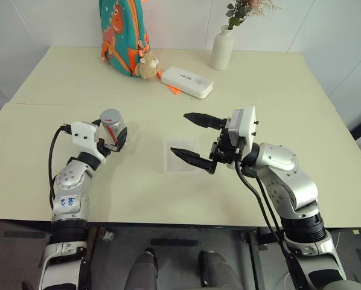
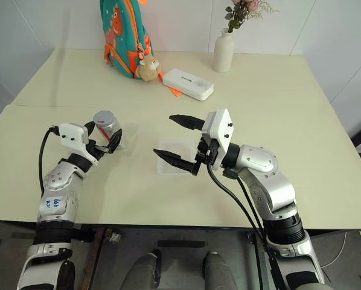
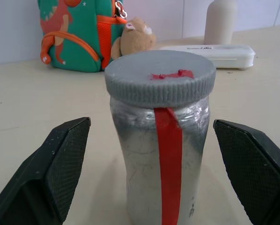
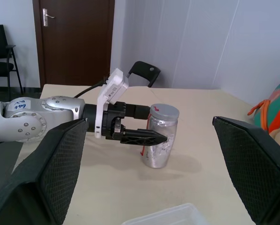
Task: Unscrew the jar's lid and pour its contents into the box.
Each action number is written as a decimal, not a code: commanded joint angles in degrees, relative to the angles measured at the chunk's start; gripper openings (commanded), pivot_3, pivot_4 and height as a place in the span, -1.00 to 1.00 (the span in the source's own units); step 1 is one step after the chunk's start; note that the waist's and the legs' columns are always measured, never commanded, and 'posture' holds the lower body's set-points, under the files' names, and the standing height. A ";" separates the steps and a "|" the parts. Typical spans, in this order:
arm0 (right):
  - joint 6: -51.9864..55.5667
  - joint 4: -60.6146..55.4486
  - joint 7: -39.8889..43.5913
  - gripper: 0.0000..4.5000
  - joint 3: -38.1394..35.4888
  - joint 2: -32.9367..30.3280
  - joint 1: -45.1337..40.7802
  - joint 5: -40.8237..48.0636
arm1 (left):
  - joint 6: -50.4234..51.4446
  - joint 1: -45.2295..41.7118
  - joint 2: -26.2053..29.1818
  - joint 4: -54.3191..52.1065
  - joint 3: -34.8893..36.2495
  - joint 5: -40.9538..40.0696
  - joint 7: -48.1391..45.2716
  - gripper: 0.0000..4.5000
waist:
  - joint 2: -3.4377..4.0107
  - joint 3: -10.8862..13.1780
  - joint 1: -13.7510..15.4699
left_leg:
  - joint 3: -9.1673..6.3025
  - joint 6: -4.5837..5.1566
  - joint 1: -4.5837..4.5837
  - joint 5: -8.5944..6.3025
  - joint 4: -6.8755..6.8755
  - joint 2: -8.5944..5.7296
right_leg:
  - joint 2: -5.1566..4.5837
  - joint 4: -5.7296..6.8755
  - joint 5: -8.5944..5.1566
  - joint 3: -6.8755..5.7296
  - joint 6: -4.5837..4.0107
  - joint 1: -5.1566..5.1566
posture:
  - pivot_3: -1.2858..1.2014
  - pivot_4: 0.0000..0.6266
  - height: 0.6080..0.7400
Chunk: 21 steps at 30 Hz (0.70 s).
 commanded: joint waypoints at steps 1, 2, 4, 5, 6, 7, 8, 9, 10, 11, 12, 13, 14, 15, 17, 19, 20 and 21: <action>-1.35 -1.31 -0.48 1.00 -1.01 0.36 -0.40 0.42 | -2.21 -1.47 0.01 0.95 -0.07 0.26 -0.61 0.60 | 0.00 0.00 -0.10 | 0.00 0.00 0.00 0.00 0.00 0.00 | 0.00 0.00 0.00 0.00 0.00 0.00 | 0.03 -0.52 1.00; -1.37 -1.39 -0.58 1.00 -0.98 0.40 -0.30 0.41 | -2.40 -1.70 0.12 1.57 -0.20 0.28 -0.84 0.48 | 0.00 0.00 -0.13 | 0.01 0.00 0.00 0.00 -0.01 0.00 | 0.00 0.00 0.00 0.01 0.00 0.00 | 0.03 -0.52 1.00; -1.40 -1.41 -0.81 1.00 -0.99 0.53 -0.19 0.41 | -2.48 -2.19 0.22 2.61 -0.41 0.14 -1.21 0.19 | 0.00 0.00 -0.11 | 0.00 0.00 0.01 0.00 -0.02 0.00 | 0.01 0.00 0.00 0.00 0.00 0.00 | 0.03 -0.52 1.00; -1.45 -1.33 -0.88 1.00 -1.00 0.58 -0.18 0.39 | -2.41 -2.45 0.30 3.15 -0.53 0.25 -1.27 0.03 | 0.00 0.00 -0.10 | 0.00 0.00 0.00 0.00 -0.02 0.01 | 0.01 0.00 0.00 0.00 0.00 0.00 | 0.03 -0.52 1.00; -1.52 -1.17 -0.96 1.00 -1.05 0.64 -0.22 0.37 | -2.46 -2.72 0.28 3.56 -0.54 0.21 -1.35 -0.09 | 0.00 0.00 -0.05 | 0.00 0.00 0.00 0.00 -0.02 0.00 | 0.01 0.00 0.00 0.00 0.00 0.00 | 0.03 -0.52 1.00; -1.54 -1.02 -1.05 1.00 -1.10 0.72 -0.29 0.40 | -2.33 -2.92 0.36 3.81 -0.61 0.25 -1.48 -0.12 | 0.00 0.00 -0.01 | 0.01 0.00 0.00 0.00 -0.01 0.00 | 0.01 0.00 0.00 0.00 0.00 0.00 | 0.03 -0.52 1.00; -1.48 -0.87 -1.16 1.00 -1.19 0.84 -0.37 0.51 | -2.22 -3.12 0.34 3.85 -0.58 0.06 -1.72 -0.12 | 0.00 0.00 0.00 | 0.00 0.00 0.00 0.00 -0.01 0.00 | 0.01 0.00 0.00 0.00 0.00 0.00 | 0.03 -0.52 1.00; -1.38 -0.75 -1.29 1.00 -1.27 0.96 -0.45 0.61 | -1.99 -3.27 0.30 3.54 -0.48 -0.36 -2.04 -0.12 | 0.00 0.00 -0.02 | 0.00 0.00 0.00 0.00 -0.01 0.00 | 0.01 0.00 0.00 0.00 0.00 0.00 | 0.03 -0.52 1.00; -1.26 -0.65 -1.38 1.00 -1.40 1.08 -0.54 0.74 | -1.62 -3.37 0.15 2.61 -0.32 -1.23 -2.66 -0.12 | 0.00 0.00 -0.05 | 0.01 0.00 0.00 0.00 0.00 0.00 | 0.01 0.00 0.00 0.00 0.00 0.00 | 0.03 -0.52 1.00; -1.06 -0.62 -1.52 1.00 -1.50 1.22 -0.65 0.89 | -1.20 -3.41 0.05 1.60 -0.14 -2.15 -3.31 -0.12 | 0.00 0.00 -0.05 | 0.01 0.00 0.00 0.00 -0.01 0.00 | 0.01 0.00 0.00 0.01 0.01 0.00 | 0.03 -0.52 1.00; -0.66 -0.67 -1.79 1.00 -1.68 1.42 -0.81 1.27 | -0.39 -3.30 0.05 -0.10 -0.04 -3.61 -4.58 -0.12 | 0.00 0.00 -0.05 | 0.01 0.00 0.00 0.00 -0.02 0.00 | 0.01 0.00 0.00 0.00 0.01 0.00 | 0.03 -0.52 1.00; 0.70 -0.88 -2.73 1.00 -2.04 1.76 -1.48 2.03 | 1.76 -2.89 0.68 -4.15 -0.10 -6.43 -7.17 -0.12 | -0.01 0.01 -0.05 | 0.00 0.00 0.00 0.00 -0.02 0.01 | 0.01 0.00 0.00 0.00 0.01 0.00 | 0.03 -0.52 1.00; 1.71 -1.04 -3.43 1.00 -2.28 2.00 -1.99 2.57 | 3.45 -2.58 1.19 -7.05 -0.13 -8.38 -9.01 -0.12 | -0.02 0.01 -0.05 | 0.00 0.00 -0.02 0.00 -0.03 0.01 | 0.01 0.00 0.00 0.00 0.01 -0.02 | 0.03 -0.52 1.00; 3.11 -1.34 -4.40 1.00 -2.58 2.38 -2.71 3.40 | 5.49 -2.21 2.00 -10.24 -0.30 -10.17 -10.88 -0.12 | -0.02 0.01 -0.10 | 0.00 -0.01 -0.05 0.00 -0.03 0.01 | 0.01 0.00 0.00 -0.01 0.01 -0.04 | 0.03 -0.52 1.00; 6.95 -1.98 -7.19 1.00 -2.95 3.59 -4.81 5.28 | 10.84 -1.30 4.71 -16.52 -0.95 -14.02 -15.42 -0.12 | -0.02 0.01 -0.30 | 0.01 -0.01 -0.06 0.00 -0.04 0.03 | 0.01 0.00 0.00 0.00 0.00 -0.05 | 0.03 -0.52 1.00; 10.16 -2.49 -9.07 1.00 -2.16 4.44 -6.71 5.92 | 15.46 -0.68 7.84 -20.90 -1.76 -16.51 -19.15 -0.12 | -0.01 0.01 -0.55 | 0.02 -0.03 -0.02 0.01 -0.08 0.08 | 0.04 0.04 0.00 0.01 0.00 -0.06 | 0.03 -0.52 1.00; 11.61 -2.67 -9.64 1.00 -1.28 4.64 -7.58 5.81 | 18.21 -0.55 9.61 -22.47 -2.47 -17.51 -20.83 -0.12 | 0.00 0.01 -0.56 | 0.02 -0.04 0.00 0.01 -0.09 0.11 | 0.06 0.05 -0.01 0.01 -0.02 -0.06 | 0.03 -0.52 1.00; 12.66 -2.69 -10.11 1.00 -0.31 4.96 -8.57 5.48 | 19.92 -0.65 10.99 -23.56 -3.31 -17.89 -22.31 -0.12 | 0.00 0.01 -0.59 | 0.02 -0.04 0.02 0.01 -0.10 0.12 | 0.07 0.06 -0.02 0.00 -0.04 -0.06 | 0.03 -0.52 1.00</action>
